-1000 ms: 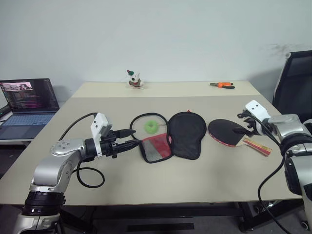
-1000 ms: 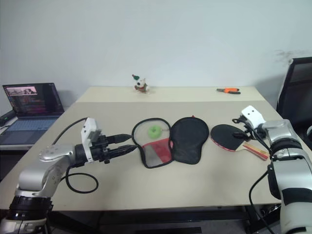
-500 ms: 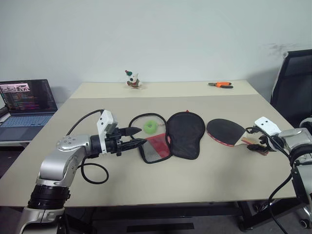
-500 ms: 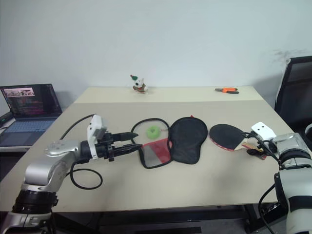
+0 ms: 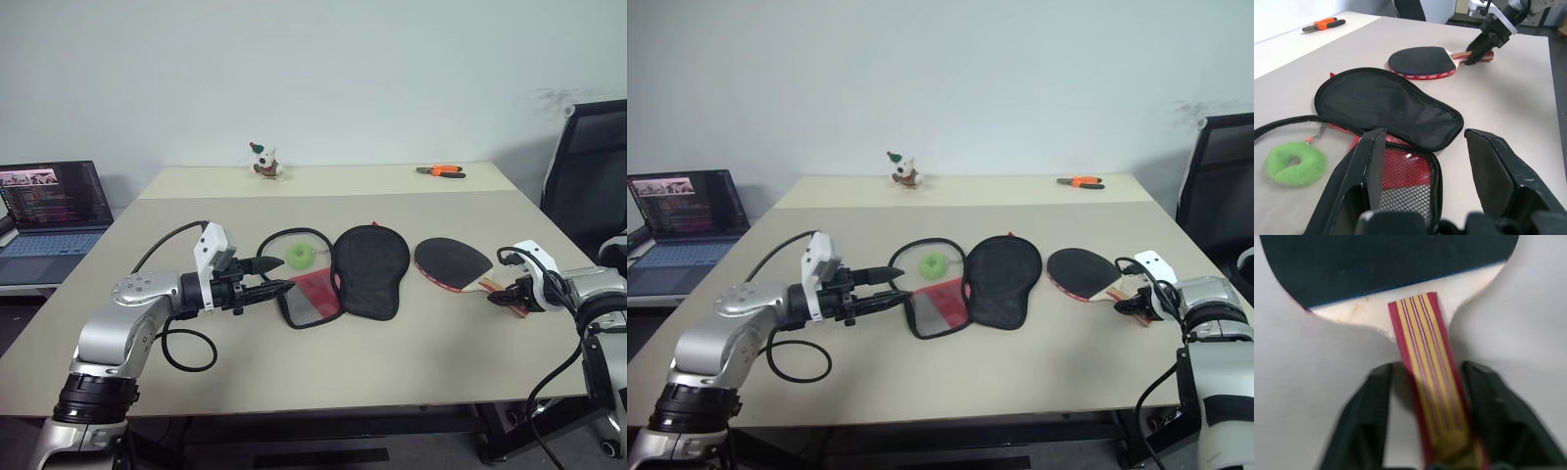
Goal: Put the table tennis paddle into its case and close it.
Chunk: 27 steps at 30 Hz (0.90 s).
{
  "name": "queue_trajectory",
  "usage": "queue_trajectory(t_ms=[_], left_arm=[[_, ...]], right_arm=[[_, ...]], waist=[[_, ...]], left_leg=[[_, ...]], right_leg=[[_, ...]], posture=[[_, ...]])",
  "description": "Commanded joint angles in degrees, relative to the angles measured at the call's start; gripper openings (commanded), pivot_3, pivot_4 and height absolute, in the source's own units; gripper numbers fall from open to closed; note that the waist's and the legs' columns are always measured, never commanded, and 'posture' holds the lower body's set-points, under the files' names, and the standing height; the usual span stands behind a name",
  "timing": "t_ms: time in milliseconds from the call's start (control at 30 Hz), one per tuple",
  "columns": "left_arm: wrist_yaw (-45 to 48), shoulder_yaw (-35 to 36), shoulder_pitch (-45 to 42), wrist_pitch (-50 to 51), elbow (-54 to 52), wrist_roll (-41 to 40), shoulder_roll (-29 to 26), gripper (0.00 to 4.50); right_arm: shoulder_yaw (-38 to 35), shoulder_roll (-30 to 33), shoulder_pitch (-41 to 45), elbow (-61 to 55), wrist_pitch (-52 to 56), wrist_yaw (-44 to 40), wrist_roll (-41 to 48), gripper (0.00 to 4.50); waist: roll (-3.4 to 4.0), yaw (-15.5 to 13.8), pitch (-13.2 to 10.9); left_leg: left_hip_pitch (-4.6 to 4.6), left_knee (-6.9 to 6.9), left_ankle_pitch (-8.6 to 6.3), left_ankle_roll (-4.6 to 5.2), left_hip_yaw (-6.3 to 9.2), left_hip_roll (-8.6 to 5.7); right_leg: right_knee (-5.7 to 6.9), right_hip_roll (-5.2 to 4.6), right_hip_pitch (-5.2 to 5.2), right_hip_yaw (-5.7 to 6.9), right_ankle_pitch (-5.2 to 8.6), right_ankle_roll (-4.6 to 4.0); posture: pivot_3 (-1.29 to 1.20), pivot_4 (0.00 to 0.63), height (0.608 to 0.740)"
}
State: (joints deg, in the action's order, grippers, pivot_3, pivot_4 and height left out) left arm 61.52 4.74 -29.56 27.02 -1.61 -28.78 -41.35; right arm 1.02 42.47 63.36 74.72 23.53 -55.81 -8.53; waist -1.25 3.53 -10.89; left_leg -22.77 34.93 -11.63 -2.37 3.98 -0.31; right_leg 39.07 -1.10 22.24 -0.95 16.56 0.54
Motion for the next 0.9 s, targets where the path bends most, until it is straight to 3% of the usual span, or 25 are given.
queue_trajectory(t_ms=[33,200,433,500,533,700,900], left_arm=[[-0.4,0.9,-0.9,-1.4,-0.4,0.1,0.2,2.80],[-0.3,1.0,-0.8,-1.8,0.0,0.3,0.3,2.80],[-0.7,1.1,-0.2,-2.3,0.3,0.3,0.8,2.80],[-0.8,1.0,-0.2,-2.4,0.4,0.3,1.1,2.80],[-0.8,0.9,-0.3,-2.5,0.4,0.4,1.2,2.80],[-0.7,0.9,-0.5,-2.5,0.5,0.5,1.2,2.80],[-1.1,1.4,0.3,-2.4,-0.2,0.4,1.0,2.80]], right_arm=[[-1.6,-1.7,-1.7,-2.0,4.2,-1.8,2.7,1.08],[-3.8,-3.5,-4.1,-10.8,14.0,3.0,5.7,1.06],[-7.6,-8.2,-23.7,-57.1,44.5,9.6,12.8,1.06],[-9.6,-10.5,-26.8,-63.6,47.9,13.7,13.1,1.06],[-10.6,-11.4,-27.2,-64.6,47.9,16.0,12.6,1.06],[-11.2,-13.0,-27.7,-66.0,46.4,20.8,13.0,2.64],[-11.9,-15.1,-26.6,-64.3,42.9,25.3,14.2,2.64]], waist=[[-0.03,0.0,0.0],[-0.07,0.2,0.0],[-0.10,-0.1,0.1],[-0.10,-0.1,0.1],[-0.10,-0.1,0.1],[-0.18,-0.1,0.1],[-0.31,-0.1,0.2]], left_leg=[[0.00,0.00,0.00,0.00,-0.01,0.00],[0.02,0.02,0.00,0.00,-0.03,0.01],[-0.05,0.05,0.00,0.00,0.17,0.18],[-0.08,0.03,-0.01,0.00,0.23,0.23],[-0.07,0.03,-0.01,0.00,0.22,0.23],[0.00,0.08,0.00,-0.01,0.20,0.11],[0.07,0.16,0.00,0.00,0.06,0.11]], right_leg=[[0.00,0.01,0.00,0.00,0.00,0.00],[0.01,0.00,-0.01,-0.01,-0.01,-0.01],[0.04,0.01,0.00,0.02,-0.01,-0.03],[0.02,0.02,0.01,0.05,-0.01,-0.04],[0.04,0.02,0.01,0.04,-0.01,-0.04],[0.04,0.02,-0.07,0.05,0.00,-0.01],[0.03,0.02,-0.11,0.01,0.02,0.30]], posture=[[0.00,0.150,0.740],[0.00,0.150,0.740],[0.00,0.150,0.740],[0.00,0.150,0.740],[0.00,0.150,0.740],[0.00,0.150,0.740],[0.00,0.150,0.740]])
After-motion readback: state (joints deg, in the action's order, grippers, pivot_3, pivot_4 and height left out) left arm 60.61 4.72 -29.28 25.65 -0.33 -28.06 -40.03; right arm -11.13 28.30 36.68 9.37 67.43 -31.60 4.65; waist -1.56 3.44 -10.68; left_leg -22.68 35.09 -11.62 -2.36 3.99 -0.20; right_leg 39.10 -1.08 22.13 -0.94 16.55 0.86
